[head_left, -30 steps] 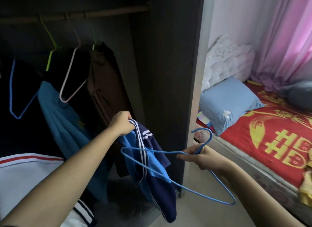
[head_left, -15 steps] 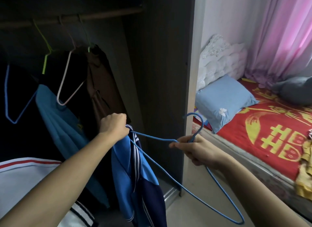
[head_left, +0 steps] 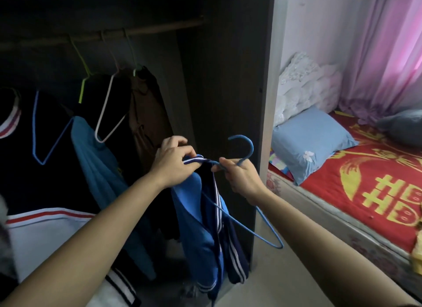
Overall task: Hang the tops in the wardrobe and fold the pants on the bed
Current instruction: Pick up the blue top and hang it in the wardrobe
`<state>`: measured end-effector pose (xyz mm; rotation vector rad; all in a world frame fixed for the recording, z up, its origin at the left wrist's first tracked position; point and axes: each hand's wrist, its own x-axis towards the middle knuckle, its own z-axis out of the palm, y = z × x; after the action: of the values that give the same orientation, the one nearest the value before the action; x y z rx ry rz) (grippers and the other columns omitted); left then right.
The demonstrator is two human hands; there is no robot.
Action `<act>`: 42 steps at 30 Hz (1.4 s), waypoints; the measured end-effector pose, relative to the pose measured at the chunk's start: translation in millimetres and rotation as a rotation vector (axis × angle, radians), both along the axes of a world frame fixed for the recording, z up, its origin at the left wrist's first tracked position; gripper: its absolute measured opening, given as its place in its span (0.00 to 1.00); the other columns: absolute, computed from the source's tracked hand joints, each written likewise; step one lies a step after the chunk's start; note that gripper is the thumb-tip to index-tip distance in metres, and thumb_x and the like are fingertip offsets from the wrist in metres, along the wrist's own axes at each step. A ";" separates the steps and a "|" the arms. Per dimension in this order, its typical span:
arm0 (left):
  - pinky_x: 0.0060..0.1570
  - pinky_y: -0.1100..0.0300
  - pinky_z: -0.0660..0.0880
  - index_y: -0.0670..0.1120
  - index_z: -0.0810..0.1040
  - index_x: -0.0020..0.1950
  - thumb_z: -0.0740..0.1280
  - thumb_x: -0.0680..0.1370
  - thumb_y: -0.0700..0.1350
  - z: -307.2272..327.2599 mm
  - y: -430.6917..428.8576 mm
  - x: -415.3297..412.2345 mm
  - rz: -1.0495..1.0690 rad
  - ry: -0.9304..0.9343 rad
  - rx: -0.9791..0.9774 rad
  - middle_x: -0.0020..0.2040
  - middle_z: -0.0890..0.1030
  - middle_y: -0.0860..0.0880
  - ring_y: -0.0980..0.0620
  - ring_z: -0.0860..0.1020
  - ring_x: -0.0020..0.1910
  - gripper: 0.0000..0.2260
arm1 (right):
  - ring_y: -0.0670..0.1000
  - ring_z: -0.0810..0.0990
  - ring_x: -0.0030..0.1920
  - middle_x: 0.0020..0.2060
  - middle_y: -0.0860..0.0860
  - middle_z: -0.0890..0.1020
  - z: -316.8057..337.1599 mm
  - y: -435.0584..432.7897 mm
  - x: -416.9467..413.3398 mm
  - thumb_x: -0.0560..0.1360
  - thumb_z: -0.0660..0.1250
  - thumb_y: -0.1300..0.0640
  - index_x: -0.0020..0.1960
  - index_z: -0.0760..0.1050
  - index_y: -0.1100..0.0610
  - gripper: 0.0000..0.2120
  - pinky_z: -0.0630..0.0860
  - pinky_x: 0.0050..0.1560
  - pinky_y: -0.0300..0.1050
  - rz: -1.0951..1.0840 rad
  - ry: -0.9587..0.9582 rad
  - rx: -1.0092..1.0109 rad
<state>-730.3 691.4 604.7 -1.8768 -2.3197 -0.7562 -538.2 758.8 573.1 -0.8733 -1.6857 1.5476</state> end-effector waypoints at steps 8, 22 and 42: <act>0.51 0.49 0.68 0.49 0.70 0.40 0.66 0.78 0.55 20.6 13.1 -2.5 -0.177 0.023 0.044 0.36 0.71 0.56 0.48 0.72 0.42 0.12 | 0.46 0.72 0.29 0.29 0.48 0.75 14.9 15.6 22.3 0.81 0.63 0.49 0.52 0.83 0.57 0.14 0.69 0.30 0.42 0.027 0.072 0.147; 0.51 0.43 0.75 0.45 0.71 0.47 0.62 0.80 0.54 29.5 42.8 59.9 -0.168 -0.360 0.087 0.40 0.76 0.51 0.46 0.77 0.44 0.12 | 0.43 0.73 0.36 0.34 0.46 0.75 -4.7 30.1 26.0 0.84 0.53 0.46 0.43 0.75 0.54 0.19 0.66 0.37 0.40 -0.372 -0.183 0.642; 0.38 0.60 0.74 0.43 0.71 0.45 0.69 0.76 0.59 49.1 36.3 65.9 -0.094 -0.372 0.376 0.37 0.76 0.52 0.56 0.74 0.35 0.19 | 0.57 0.79 0.54 0.54 0.53 0.79 -133.2 16.9 9.6 0.76 0.64 0.48 0.59 0.71 0.55 0.16 0.75 0.49 0.50 -0.091 -0.851 0.453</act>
<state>-664.4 727.7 653.9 -1.8027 -2.0750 -1.5460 -528.6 775.7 439.9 -1.4325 -2.3954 0.6754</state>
